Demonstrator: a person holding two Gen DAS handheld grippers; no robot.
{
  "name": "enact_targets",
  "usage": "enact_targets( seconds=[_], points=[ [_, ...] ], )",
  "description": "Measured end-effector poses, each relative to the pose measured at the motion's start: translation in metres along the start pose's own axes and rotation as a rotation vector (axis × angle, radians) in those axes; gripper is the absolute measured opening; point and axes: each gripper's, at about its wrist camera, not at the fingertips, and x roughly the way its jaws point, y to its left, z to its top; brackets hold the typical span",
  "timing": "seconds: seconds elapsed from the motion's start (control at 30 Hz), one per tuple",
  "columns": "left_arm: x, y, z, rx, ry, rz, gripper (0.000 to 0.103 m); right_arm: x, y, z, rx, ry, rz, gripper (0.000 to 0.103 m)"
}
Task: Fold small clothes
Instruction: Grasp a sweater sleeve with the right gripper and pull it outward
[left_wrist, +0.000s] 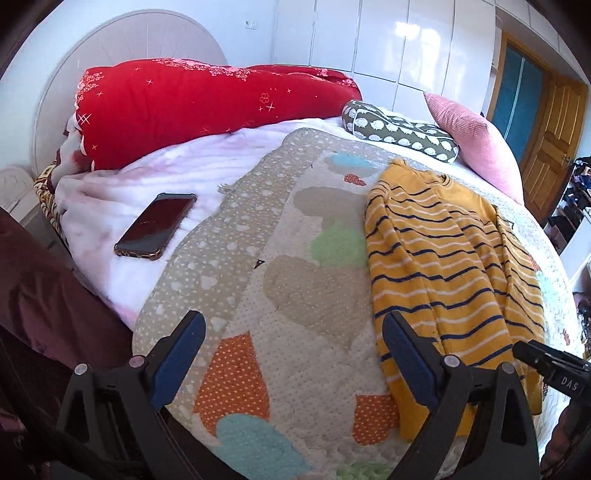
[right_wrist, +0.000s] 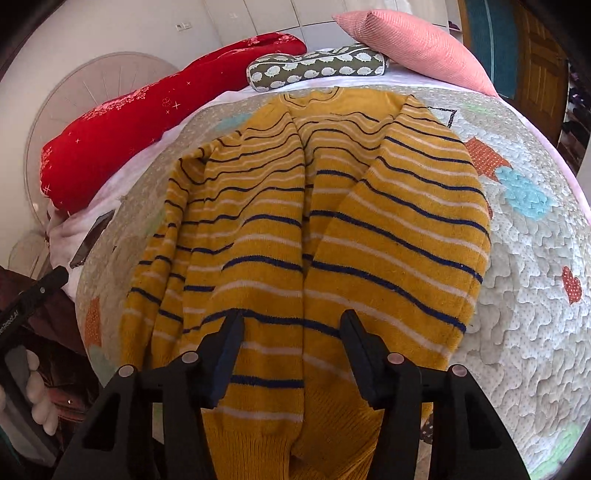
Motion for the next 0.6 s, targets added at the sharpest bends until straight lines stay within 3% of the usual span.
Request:
enact_targets(
  seconds=[0.27, 0.6],
  points=[
    [0.008, -0.01, -0.008, 0.026, 0.028, -0.023, 0.096, -0.001, 0.005, 0.0, -0.015, -0.002, -0.076, 0.058],
    [0.014, -0.035, -0.018, 0.075, 0.073, -0.052, 0.096, -0.001, -0.001, -0.003, 0.005, 0.002, -0.058, 0.061]
  ],
)
